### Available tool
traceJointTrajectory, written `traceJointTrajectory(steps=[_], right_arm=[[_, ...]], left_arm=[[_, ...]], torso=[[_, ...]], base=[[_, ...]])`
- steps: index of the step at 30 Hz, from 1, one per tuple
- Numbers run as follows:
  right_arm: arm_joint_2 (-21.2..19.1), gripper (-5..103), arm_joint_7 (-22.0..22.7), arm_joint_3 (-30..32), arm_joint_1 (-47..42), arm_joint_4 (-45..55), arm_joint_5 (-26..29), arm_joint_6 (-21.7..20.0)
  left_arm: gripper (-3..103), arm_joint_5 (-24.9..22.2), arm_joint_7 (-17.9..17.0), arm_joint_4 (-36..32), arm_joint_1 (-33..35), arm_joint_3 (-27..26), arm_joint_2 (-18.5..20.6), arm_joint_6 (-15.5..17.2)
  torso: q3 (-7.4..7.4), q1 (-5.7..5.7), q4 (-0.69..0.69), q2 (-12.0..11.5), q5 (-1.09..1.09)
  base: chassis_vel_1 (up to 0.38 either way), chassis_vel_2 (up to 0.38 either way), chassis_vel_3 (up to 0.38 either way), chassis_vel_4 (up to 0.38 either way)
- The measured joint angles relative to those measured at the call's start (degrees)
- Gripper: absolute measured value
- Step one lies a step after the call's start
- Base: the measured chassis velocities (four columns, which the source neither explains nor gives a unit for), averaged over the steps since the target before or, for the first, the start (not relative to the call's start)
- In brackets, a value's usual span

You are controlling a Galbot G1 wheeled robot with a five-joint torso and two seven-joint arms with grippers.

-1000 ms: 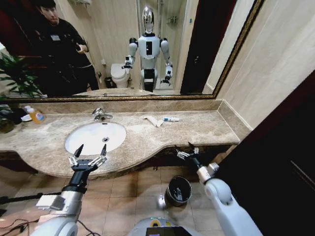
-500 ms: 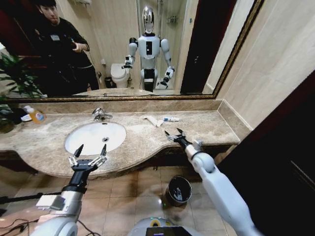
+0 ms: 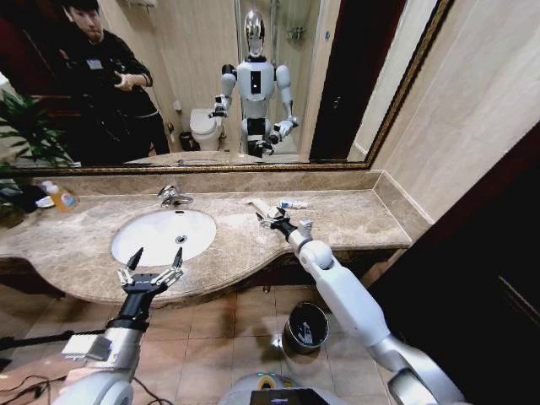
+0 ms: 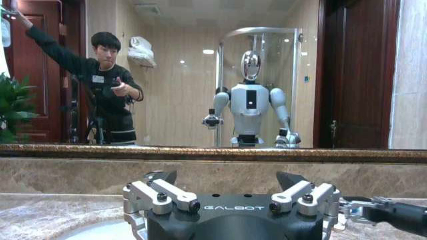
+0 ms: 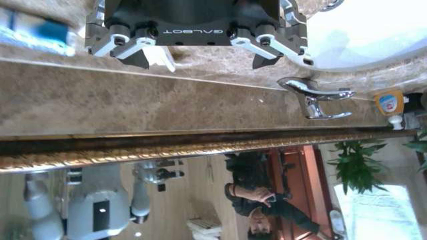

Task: Pick up the trash from the sink and place it in the trash bin.

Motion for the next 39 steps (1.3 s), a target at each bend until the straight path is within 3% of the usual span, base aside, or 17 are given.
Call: traceJointTrajectory(steps=[16, 19, 21, 23, 25, 32, 37, 39], right_arm=[[7.52, 101, 0.82, -1.3, 5.36, -13.37, -4.16, 1.91], [8.59, 90, 0.83, -0.66, 6.27, -15.48, -4.71, 2.36], [8.69, 90, 0.83, -0.57, 6.42, -15.82, -4.76, 2.39], [8.83, 75, 0.83, -0.41, 6.82, -16.81, -5.18, 2.46], [8.89, 75, 0.83, -0.29, 6.93, -17.13, -5.4, 2.57], [8.61, 41, 0.82, 1.05, 7.57, -16.73, -5.65, 2.67], [8.09, 36, 0.77, 1.31, 7.78, -17.06, -6.26, 2.69], [7.73, 46, 0.67, 1.45, 7.31, -17.03, -6.62, 2.71]], left_arm=[[100, 0.0, 0.0, 0.0, 0.0, 0.0, 0.0, 0.0], [100, 0.0, 0.0, 0.0, 0.0, 0.0, 0.0, 0.0], [100, 0.0, 0.0, 0.0, 0.0, 0.0, 0.0, 0.0], [100, 0.0, 0.0, 0.0, 0.0, 0.0, 0.0, 0.0], [100, 0.0, 0.0, 0.0, 0.0, 0.0, 0.0, 0.0], [100, 0.0, 0.0, 0.0, 0.0, 0.0, 0.0, 0.0], [100, 0.0, 0.0, 0.0, 0.0, 0.0, 0.0, 0.0], [100, 0.0, 0.0, 0.0, 0.0, 0.0, 0.0, 0.0]], torso=[[0.0, 0.0, 0.0, 0.0, 0.01], [0.0, 0.0, 0.0, 0.0, 0.01], [0.0, 0.0, 0.0, 0.0, 0.01], [0.0, 0.0, 0.0, 0.0, 0.01], [0.0, 0.0, 0.0, 0.0, 0.01], [0.0, 0.0, 0.0, 0.0, 0.02], [0.0, 0.0, 0.0, 0.0, 0.02], [0.0, 0.0, 0.0, 0.0, 0.02]], base=[[0.0, 0.0, 0.0, 0.0], [0.0, 0.0, 0.0, 0.0], [0.0, 0.0, 0.0, 0.0], [0.0, 0.0, 0.0, 0.0], [0.0, 0.0, 0.0, 0.0], [0.0, 0.0, 0.0, 0.0], [0.0, 0.0, 0.0, 0.0], [0.0, 0.0, 0.0, 0.0]])
